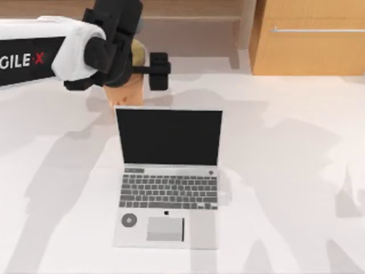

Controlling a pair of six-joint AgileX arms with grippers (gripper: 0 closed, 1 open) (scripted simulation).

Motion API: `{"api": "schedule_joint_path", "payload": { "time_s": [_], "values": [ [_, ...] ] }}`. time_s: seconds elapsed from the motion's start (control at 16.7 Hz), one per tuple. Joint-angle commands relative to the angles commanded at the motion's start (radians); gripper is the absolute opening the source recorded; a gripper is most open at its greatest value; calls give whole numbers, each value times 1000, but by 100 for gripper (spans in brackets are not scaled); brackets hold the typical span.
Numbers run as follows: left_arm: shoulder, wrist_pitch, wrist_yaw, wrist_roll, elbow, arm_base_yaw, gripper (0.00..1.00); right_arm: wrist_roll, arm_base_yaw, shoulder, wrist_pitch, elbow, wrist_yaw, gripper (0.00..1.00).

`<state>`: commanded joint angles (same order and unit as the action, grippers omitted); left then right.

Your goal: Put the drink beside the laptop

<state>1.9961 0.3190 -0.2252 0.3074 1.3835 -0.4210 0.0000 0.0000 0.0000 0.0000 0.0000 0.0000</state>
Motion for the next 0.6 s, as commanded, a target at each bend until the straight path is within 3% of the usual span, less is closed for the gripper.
{"api": "schedule_joint_path", "payload": {
  "time_s": [0.12,0.6],
  "values": [
    [0,0,0,0,0,0,100,0,0,0,0,0,0,100],
    [0,0,0,0,0,0,40,0,0,0,0,0,0,100]
  ]
}}
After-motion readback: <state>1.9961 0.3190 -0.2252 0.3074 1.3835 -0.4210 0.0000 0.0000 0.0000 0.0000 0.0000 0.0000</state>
